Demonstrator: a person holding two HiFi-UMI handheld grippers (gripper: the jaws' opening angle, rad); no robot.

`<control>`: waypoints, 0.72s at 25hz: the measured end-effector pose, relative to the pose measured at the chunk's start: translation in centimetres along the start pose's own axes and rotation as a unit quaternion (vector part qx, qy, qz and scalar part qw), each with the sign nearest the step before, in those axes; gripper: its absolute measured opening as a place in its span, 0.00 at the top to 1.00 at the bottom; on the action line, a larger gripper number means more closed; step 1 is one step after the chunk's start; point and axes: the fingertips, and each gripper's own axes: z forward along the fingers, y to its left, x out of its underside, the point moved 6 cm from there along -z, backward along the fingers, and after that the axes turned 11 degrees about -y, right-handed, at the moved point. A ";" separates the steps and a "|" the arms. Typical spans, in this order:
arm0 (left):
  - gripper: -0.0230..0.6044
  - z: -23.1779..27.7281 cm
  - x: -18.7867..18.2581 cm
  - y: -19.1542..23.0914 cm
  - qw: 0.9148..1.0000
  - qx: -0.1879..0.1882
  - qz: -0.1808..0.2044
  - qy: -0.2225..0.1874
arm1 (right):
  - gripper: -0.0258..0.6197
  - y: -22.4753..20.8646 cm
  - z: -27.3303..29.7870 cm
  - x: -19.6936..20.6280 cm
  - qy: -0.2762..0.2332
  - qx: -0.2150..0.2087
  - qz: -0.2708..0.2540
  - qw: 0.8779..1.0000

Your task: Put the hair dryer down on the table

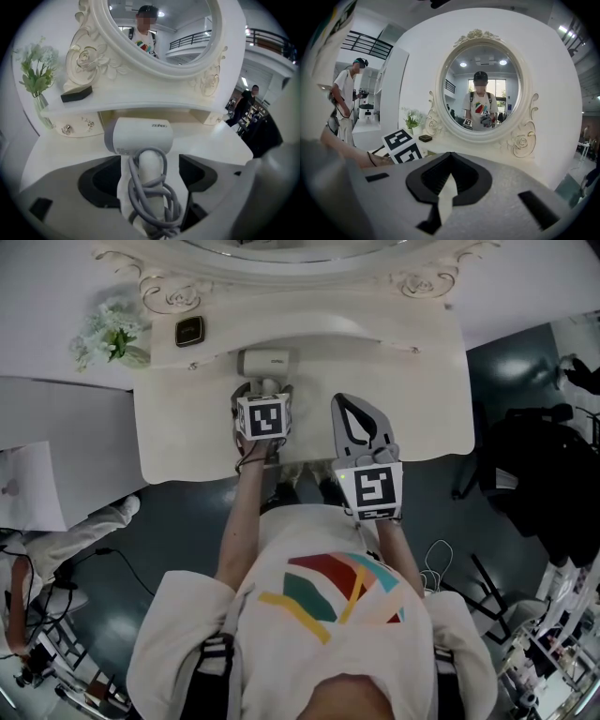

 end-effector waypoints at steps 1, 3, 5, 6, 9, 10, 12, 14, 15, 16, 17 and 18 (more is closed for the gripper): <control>0.39 -0.4 -0.7 -0.1 1.000 0.004 -0.006 -0.007 | 0.96 0.0 0.1 -0.1 -0.001 -0.001 -0.001 1.000; 0.39 -1.2 -2.2 -0.4 1.000 0.010 -0.019 -0.020 | 0.96 -0.1 0.5 -0.4 -0.006 -0.001 -0.004 1.000; 0.39 -1.8 -3.8 -0.6 0.999 0.012 -0.027 -0.037 | 0.96 -0.4 1.0 -1.0 -0.015 0.001 -0.006 1.000; 0.39 -2.0 -4.6 -0.6 0.998 0.013 -0.028 -0.048 | 0.96 -0.5 1.3 -1.4 -0.021 0.003 -0.008 1.000; 0.40 -3.3 -7.8 -0.6 0.996 0.014 -0.028 -0.086 | 0.96 -1.1 2.2 -2.8 -0.041 0.009 -0.013 0.999; 0.45 -4.1 -8.8 -0.6 0.995 0.012 -0.029 -0.098 | 0.96 -1.3 2.4 -3.3 -0.046 0.011 -0.015 0.999; 0.66 -5.6 -10.5 -0.5 0.992 0.003 -0.028 -0.124 | 0.96 -1.6 2.7 -4.1 -0.056 0.012 -0.020 0.998; 0.77 -7.3 -12.0 -0.5 0.988 -0.007 -0.019 -0.152 | 0.96 -1.8 2.9 -4.8 -0.066 0.013 -0.027 0.997; 0.82 -8.1 -12.6 -0.5 0.986 -0.011 -0.014 -0.166 | 0.96 -1.9 3.0 -5.2 -0.071 0.014 -0.031 0.997; 0.84 -8.9 -13.3 -0.6 0.984 -0.012 -0.009 -0.179 | 0.96 -2.0 3.0 -5.6 -0.076 0.015 -0.035 0.996; 0.87 -9.6 -14.0 -0.6 0.981 -0.013 -0.004 -0.192 | 0.96 -2.1 3.1 -6.0 -0.081 0.015 -0.038 0.996; 0.90 -10.3 -14.6 -0.7 0.978 -0.015 0.000 -0.207 | 0.96 -2.2 3.2 -6.3 -0.086 0.016 -0.040 0.995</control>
